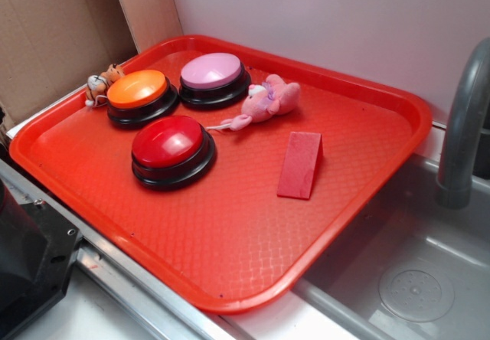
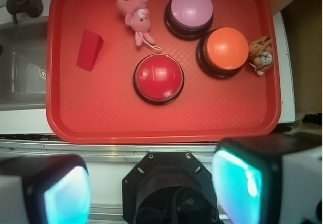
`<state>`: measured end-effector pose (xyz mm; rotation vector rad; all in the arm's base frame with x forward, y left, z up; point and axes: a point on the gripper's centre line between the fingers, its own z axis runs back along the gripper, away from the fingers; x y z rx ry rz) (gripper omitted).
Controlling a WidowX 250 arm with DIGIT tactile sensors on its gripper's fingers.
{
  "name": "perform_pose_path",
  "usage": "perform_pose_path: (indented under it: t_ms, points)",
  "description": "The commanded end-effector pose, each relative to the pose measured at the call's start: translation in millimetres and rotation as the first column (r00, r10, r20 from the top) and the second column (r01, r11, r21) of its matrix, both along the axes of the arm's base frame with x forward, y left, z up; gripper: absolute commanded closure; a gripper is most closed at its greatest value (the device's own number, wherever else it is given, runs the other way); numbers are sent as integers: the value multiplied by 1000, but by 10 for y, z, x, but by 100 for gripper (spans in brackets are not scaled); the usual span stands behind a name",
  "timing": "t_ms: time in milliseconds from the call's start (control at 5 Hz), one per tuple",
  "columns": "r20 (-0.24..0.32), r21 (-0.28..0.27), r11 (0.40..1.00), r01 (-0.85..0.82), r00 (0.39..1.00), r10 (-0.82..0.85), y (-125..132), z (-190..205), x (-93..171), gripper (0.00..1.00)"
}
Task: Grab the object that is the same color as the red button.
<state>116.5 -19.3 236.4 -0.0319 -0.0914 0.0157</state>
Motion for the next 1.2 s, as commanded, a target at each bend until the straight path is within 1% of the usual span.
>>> perform_pose_path:
  t_ms: [0,200,400,600,800,1000]
  points:
    - [0,0,1000,0,1000,0,0,0,0,0]
    - [36,8,994,-114,993,113,-84,-64,193,0]
    - [84,-32,971,-237,967,239,-206,-214,382,0]
    - [124,-82,934,-349,926,357,-319,-421,635,0]
    - [171,-101,904,-416,888,427,-459,-710,988,0]
    - [177,-134,900,-414,884,433,-633,-1044,1256,0]
